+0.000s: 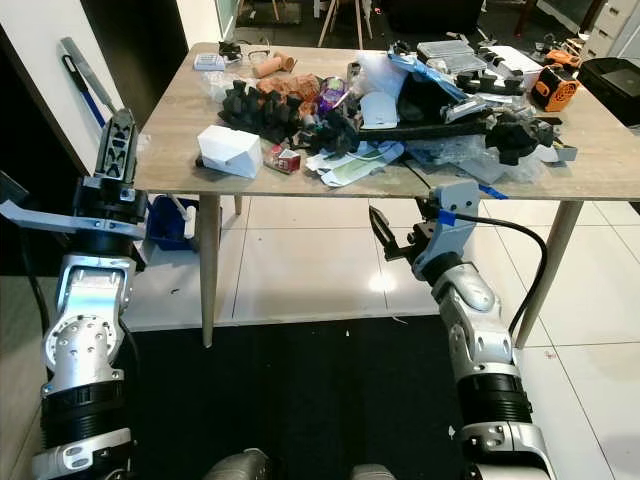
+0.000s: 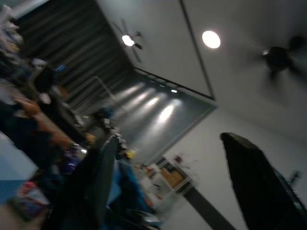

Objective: Picking trash to rubbish bin

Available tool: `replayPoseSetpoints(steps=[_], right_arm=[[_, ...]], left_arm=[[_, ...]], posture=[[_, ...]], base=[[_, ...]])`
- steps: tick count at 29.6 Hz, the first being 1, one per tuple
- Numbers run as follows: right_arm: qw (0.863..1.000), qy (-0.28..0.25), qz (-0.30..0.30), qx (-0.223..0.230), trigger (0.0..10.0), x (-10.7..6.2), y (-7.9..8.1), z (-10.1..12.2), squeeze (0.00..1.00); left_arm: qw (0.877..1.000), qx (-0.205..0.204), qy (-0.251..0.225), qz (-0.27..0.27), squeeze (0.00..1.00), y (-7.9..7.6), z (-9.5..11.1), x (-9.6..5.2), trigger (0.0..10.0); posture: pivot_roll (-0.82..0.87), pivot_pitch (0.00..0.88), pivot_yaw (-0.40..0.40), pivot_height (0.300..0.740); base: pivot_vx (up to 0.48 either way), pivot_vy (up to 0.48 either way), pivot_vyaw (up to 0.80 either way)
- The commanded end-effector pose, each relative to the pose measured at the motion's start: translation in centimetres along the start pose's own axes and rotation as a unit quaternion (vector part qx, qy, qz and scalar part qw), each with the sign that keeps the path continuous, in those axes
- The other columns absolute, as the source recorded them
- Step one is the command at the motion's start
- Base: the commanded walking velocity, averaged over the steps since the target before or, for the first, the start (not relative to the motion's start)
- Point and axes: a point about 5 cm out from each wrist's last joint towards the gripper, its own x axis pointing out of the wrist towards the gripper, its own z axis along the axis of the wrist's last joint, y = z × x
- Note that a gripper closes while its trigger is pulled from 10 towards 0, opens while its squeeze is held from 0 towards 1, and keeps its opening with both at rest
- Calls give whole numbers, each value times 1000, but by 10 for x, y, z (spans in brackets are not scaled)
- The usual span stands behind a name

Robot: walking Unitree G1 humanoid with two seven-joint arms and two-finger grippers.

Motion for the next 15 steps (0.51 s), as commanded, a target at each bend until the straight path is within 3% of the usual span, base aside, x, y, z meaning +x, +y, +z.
replayPoseSetpoints(steps=[1, 8, 14, 15], right_arm=[[1000, -4, 5, 6, 10000, 2, 1, 3, 0], [1000, -3, 7, 6, 10000, 1, 0, 3, 0], [1000, -2, 7, 6, 10000, 1, 1, 3, 0], [1000, -2, 7, 6, 10000, 1, 1, 3, 0]], left_arm=[[999, -19, 4, -29, 0, -9, -4, 0, 0], [998, -40, 9, -40, 0, -13, -2, -1, 0], [999, -25, 20, -28, 0, -10, -3, 0, 0], [999, -4, 31, -11, 0, -7, -5, 1, 10000]], posture=[[-55, 0, -12, 740], [-55, 0, -13, 740], [-54, 0, -14, 740], [-53, 0, -15, 740]], base=[[0, 0, 0], [0, 0, 0], [0, 0, 0], [0, 0, 0]])
